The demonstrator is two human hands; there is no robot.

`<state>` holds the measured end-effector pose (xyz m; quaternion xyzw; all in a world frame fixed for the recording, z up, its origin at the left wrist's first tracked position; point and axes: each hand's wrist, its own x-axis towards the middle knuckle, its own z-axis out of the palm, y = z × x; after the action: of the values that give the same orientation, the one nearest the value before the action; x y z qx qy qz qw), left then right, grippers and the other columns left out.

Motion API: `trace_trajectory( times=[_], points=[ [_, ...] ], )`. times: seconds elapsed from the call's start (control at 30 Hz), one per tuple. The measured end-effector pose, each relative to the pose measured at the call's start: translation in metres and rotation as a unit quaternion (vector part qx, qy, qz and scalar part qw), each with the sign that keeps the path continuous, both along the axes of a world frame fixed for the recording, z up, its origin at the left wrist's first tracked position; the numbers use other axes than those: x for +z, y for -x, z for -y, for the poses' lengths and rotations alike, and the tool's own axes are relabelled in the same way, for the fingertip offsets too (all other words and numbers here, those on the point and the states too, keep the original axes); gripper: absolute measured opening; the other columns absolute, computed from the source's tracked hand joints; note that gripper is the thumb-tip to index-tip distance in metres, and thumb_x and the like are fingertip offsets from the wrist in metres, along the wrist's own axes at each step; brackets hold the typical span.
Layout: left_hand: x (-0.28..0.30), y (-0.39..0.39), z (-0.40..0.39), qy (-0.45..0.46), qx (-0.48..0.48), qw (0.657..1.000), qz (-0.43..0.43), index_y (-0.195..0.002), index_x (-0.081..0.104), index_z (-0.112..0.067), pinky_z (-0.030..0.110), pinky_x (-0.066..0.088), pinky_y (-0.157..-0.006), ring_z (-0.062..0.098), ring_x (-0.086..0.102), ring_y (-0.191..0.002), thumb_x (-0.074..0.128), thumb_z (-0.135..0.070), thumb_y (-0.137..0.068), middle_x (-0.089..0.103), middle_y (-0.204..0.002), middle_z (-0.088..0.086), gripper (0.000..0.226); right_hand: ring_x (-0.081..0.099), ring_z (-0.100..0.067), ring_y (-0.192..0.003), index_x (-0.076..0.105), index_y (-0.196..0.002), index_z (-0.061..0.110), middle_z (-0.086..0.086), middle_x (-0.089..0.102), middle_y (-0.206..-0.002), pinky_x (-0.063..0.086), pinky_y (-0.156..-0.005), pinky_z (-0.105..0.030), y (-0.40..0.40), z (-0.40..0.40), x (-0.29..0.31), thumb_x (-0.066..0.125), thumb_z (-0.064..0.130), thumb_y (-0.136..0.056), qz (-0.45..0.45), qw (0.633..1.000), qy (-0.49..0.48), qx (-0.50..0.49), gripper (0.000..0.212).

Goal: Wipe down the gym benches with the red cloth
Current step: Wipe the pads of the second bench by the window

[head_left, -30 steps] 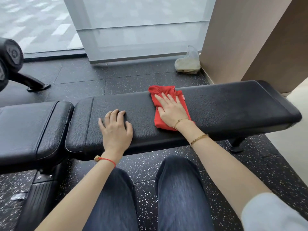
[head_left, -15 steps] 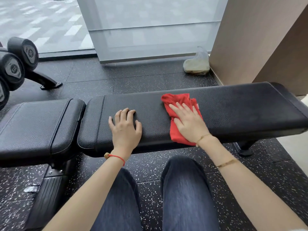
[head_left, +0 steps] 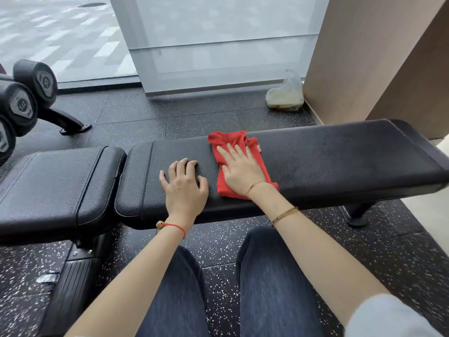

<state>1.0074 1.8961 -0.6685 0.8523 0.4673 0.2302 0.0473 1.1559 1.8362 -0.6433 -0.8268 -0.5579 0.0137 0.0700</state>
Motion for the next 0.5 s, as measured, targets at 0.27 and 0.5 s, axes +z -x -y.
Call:
trace_trajectory(
  times=[0.27, 0.5],
  points=[
    [0.001, 0.003, 0.001, 0.023, -0.016, 1.000, -0.010, -0.135, 0.054, -0.016, 0.055, 0.016, -0.119, 0.027, 0.035, -0.139, 0.049, -0.028, -0.093, 0.048, -0.146, 0.005, 0.044, 0.013, -0.018, -0.149, 0.016, -0.153, 0.028, -0.001, 0.017, -0.161, -0.002, -0.121, -0.040, -0.010, 0.074, -0.003, 0.034, 0.030, -0.099, -0.011, 0.999, -0.034, -0.028, 0.056],
    [0.014, -0.012, 0.019, 0.026, -0.053, 0.998, 0.020, -0.129, 0.059, -0.016, 0.052, 0.019, -0.118, 0.023, 0.041, -0.134, 0.049, -0.028, -0.095, 0.055, -0.138, 0.002, 0.037, 0.013, -0.021, -0.149, 0.016, -0.153, 0.026, -0.002, 0.016, -0.161, 0.000, -0.122, -0.043, -0.087, 0.120, -0.002, 0.030, 0.031, -0.100, -0.020, 0.989, -0.014, -0.149, 0.055]
  ],
)
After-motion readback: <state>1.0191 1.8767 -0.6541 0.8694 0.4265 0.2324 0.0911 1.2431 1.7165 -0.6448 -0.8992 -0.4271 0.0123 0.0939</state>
